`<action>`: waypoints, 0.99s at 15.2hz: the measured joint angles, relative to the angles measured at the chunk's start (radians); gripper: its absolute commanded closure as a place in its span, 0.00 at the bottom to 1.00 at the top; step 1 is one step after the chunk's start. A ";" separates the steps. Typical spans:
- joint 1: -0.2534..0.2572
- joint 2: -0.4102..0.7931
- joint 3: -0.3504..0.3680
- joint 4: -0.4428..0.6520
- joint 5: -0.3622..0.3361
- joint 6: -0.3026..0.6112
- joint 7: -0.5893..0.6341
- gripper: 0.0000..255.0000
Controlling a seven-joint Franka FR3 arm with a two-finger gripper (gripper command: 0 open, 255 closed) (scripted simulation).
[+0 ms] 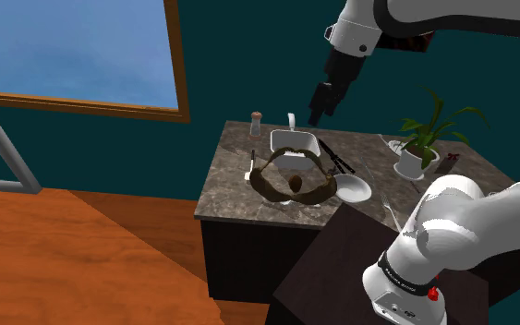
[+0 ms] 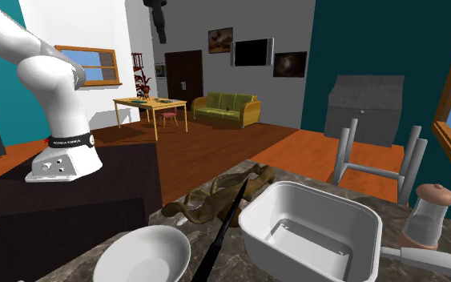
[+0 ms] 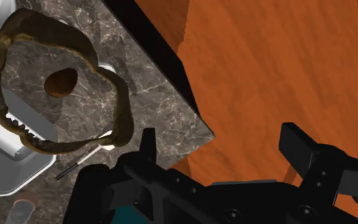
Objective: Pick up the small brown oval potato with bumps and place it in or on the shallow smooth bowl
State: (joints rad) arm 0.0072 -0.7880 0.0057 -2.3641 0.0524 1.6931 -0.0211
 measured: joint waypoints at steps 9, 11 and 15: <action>-0.063 0.074 0.010 -0.170 -0.030 0.263 0.081 0.00; -0.081 0.112 0.016 -0.196 -0.039 0.334 0.110 0.00; -0.126 0.197 0.014 -0.261 -0.065 0.494 0.156 0.00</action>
State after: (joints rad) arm -0.1188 -0.5915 0.0198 -2.6253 -0.0130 2.1874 0.1348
